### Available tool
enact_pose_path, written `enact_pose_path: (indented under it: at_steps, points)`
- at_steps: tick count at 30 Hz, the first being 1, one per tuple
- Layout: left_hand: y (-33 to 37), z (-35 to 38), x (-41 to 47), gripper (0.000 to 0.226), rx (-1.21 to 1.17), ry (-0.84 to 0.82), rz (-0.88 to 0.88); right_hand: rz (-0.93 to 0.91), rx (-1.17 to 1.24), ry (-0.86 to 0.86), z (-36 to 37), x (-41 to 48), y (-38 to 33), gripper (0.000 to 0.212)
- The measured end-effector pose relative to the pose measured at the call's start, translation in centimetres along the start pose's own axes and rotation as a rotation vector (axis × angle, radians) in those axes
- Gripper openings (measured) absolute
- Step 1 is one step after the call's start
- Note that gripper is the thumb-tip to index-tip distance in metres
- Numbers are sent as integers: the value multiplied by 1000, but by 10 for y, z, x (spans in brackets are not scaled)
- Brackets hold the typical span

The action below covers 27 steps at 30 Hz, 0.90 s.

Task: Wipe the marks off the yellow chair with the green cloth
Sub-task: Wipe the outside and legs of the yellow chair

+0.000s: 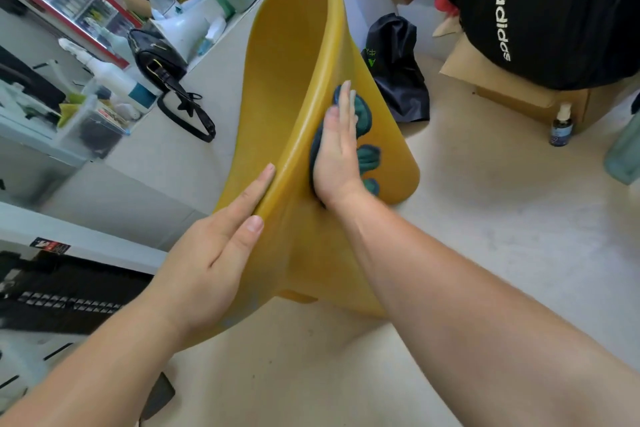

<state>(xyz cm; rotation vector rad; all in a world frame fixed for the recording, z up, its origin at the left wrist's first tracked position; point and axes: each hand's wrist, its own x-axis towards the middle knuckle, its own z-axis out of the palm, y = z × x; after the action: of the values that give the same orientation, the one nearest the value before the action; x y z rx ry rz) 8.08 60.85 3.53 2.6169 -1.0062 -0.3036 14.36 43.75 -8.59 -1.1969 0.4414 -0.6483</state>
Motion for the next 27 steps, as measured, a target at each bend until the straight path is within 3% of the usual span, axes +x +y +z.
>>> enact_pose_path:
  at_steps: [3,6,10,13,16,20,24,27]
  points:
    - [0,1,2,50,37,-1,18,-120,-229,-104,10,-81,14,66]
    - [1,1,2,52,91,-2,17,-168,-195,-193,7,-125,14,65]
    - [3,0,0,53,121,-4,7,-110,-48,-22,-2,-21,-24,61]
    - [3,1,0,53,141,-2,-5,-56,12,-52,-13,73,-39,59]
    - [4,1,0,53,139,-2,-10,3,120,-56,-16,94,-42,55]
    - [3,1,1,52,129,-4,-23,-24,7,-45,-2,8,-17,54]
    - [3,2,0,52,109,10,-5,-82,-391,-259,11,-144,26,68]
    - [2,2,0,52,82,10,-22,-89,-403,-279,6,-158,32,64]
